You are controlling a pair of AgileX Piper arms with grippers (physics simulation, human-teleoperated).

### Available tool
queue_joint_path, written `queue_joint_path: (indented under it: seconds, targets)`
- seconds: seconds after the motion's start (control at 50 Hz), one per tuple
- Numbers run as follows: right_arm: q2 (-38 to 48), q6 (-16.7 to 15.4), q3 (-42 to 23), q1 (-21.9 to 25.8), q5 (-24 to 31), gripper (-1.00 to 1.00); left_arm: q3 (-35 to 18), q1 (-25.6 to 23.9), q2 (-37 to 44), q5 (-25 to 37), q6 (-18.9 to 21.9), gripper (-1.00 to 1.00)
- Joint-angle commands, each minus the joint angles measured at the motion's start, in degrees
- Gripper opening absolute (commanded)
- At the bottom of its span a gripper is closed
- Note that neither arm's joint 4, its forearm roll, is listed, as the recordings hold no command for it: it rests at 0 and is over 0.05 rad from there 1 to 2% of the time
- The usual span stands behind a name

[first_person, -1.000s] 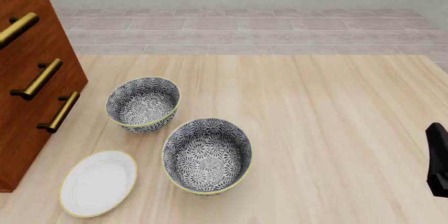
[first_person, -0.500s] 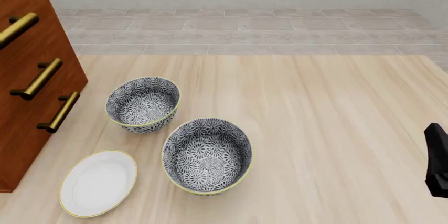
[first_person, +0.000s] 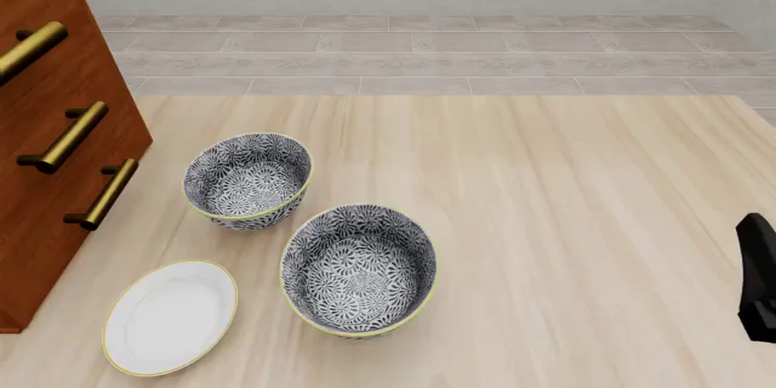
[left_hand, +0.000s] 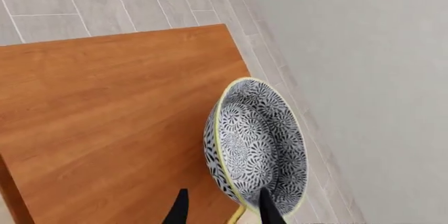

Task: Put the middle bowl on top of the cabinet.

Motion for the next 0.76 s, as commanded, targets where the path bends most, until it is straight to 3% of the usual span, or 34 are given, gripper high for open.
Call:
queue_joint_path:
  seconds: [0.02, 0.76]
  targets:
    - [-0.49, 0.01, -0.30, -0.10, 0.67, 1.00, 0.72, -1.21, -1.92, -0.29, -0.40, 1.00]
    - [-0.34, -0.16, -0.26, -0.26, 0.31, 1.00, 5.54, -5.31, -11.25, -1.59, -1.56, 1.00]
